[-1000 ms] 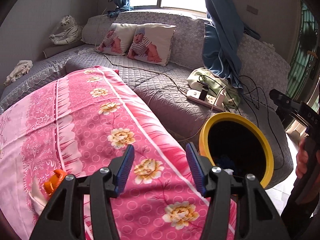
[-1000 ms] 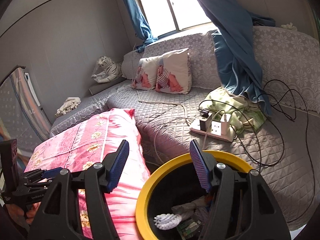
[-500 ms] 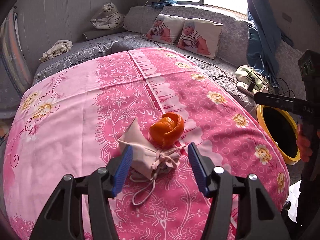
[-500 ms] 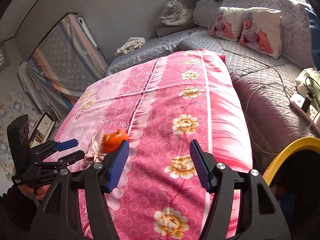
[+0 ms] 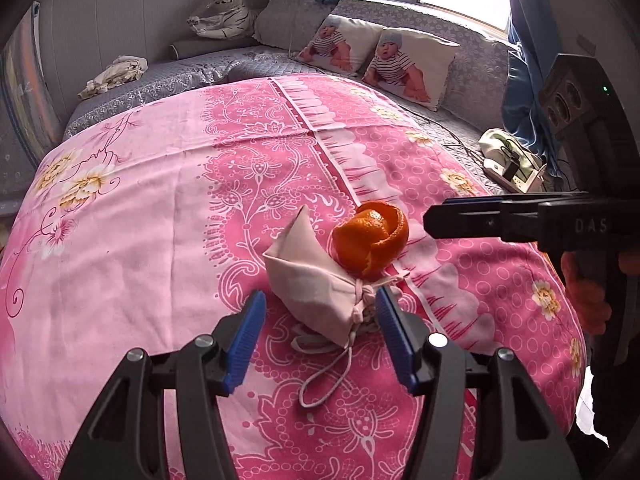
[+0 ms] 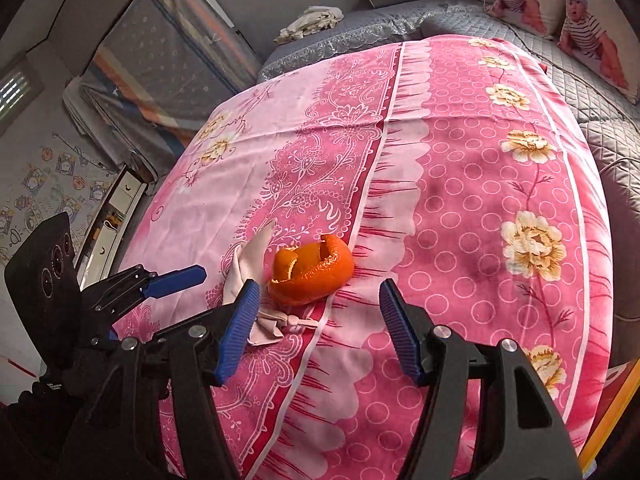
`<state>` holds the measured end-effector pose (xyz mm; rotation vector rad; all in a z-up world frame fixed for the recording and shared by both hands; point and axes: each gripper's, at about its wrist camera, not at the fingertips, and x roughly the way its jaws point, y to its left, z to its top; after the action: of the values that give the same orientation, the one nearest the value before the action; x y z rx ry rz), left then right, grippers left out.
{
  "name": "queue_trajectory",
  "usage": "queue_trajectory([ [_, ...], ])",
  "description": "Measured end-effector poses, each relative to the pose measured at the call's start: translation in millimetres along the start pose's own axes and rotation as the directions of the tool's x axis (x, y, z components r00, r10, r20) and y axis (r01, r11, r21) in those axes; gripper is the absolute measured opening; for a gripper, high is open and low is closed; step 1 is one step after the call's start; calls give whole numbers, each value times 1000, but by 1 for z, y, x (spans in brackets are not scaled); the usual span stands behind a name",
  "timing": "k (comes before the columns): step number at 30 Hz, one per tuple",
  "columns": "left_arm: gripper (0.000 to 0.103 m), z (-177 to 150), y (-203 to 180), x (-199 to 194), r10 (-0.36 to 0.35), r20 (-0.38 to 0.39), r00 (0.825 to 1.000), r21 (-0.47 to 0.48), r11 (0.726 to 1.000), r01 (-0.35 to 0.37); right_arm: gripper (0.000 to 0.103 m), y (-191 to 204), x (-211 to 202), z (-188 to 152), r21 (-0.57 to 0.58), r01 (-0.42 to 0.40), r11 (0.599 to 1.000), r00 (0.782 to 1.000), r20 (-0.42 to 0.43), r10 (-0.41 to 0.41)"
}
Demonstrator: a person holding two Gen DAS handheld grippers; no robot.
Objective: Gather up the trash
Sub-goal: 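Grasp the beige drawstring pouch with the left tool while the right tool grasps the orange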
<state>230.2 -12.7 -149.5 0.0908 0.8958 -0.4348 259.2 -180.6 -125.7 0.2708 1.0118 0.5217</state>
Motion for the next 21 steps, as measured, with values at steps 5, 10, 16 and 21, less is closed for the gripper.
queue_trajectory([
  [5,54,3,0,7,-23,-17,1000,1,1000,23,59,1,12,2,10,-15,1000,999,-39,16],
  [10,54,4,3,15,-36,-39,999,-16,999,36,59,-1,25,7,25,-24,999,997,-73,26],
  [16,54,6,5,23,-64,-53,997,-33,997,63,53,-1,42,13,31,-40,999,992,-115,43],
  [21,52,8,7,28,-82,-53,995,-45,996,80,45,0,54,25,33,-50,998,990,-132,54],
])
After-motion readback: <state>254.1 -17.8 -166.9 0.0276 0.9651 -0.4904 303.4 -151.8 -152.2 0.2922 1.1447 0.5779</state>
